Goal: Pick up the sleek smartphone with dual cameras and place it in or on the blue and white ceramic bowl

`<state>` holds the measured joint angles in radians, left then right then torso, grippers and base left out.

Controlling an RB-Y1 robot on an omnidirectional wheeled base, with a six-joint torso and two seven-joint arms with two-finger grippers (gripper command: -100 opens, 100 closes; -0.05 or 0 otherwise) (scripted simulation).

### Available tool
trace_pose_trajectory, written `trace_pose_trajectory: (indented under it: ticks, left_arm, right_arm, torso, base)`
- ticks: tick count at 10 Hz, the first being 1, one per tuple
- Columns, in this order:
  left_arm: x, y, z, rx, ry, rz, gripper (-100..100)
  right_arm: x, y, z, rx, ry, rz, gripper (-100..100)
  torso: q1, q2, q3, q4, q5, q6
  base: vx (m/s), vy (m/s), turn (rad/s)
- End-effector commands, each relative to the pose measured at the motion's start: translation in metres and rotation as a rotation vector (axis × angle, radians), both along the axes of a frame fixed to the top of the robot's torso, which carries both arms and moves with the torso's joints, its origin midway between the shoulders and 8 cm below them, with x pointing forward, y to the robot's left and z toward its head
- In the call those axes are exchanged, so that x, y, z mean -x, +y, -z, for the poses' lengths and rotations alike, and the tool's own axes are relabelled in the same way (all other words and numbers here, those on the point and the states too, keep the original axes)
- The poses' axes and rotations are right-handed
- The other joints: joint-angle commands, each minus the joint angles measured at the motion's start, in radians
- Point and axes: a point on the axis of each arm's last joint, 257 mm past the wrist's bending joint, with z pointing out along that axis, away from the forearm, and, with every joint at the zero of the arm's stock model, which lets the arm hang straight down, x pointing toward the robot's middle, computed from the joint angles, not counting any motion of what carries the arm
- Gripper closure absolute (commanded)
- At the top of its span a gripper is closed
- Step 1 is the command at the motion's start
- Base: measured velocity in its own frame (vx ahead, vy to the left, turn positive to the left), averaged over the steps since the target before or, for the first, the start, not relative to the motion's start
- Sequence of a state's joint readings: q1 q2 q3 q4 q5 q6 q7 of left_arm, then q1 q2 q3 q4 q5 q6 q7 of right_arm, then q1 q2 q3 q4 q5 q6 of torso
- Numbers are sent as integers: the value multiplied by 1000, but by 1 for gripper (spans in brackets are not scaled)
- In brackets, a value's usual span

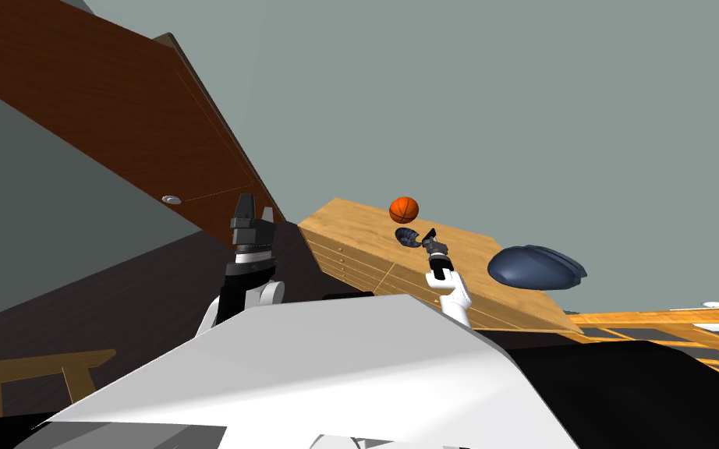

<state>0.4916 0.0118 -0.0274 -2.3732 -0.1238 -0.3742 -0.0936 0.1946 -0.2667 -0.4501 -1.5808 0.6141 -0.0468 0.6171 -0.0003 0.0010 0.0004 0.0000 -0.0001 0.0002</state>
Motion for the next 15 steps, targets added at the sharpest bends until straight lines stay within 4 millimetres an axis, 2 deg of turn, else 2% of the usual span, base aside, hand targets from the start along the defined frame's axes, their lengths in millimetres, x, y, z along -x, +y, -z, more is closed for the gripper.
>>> trace_pose_trajectory:
  ticks: [1,2,3,9,12,15]
  left_arm:
    - [0,0,0,0,0,0,0]
    - [0,0,0,0,0,0,0]
    - [0,0,0,0,0,0,0]
    - [0,0,0,0,0,0,0]
    - [0,0,0,0,0,0,0]
    - [0,0,0,0,0,0,0]
  right_arm:
    - [0,0,0,0,0,0,100]
    - [0,0,0,0,0,0,0]
    - [2,-7,-7,-7,-5,14,100]
    - [5,-32,-48,-23,-40,63,100]
    - [3,-34,-72,-13,-60,70,100]
    - [-4,-33,-78,1,-51,85,100]
  torso:
    - [0,0,0,0,0,0]
    - [0,0,0,0,0,0]
    - [0,0,0,0,0,0]
    - [11,10,6,3,3,1]
    - [10,7,5,3,2,-1]
    - [7,0,1,1,2,-3]
  base:
    - [0,0,0]
    - [0,0,0]
    - [-48,59,-45]
    - [-111,136,-45]
    - [-77,108,63]
    - [15,49,171]
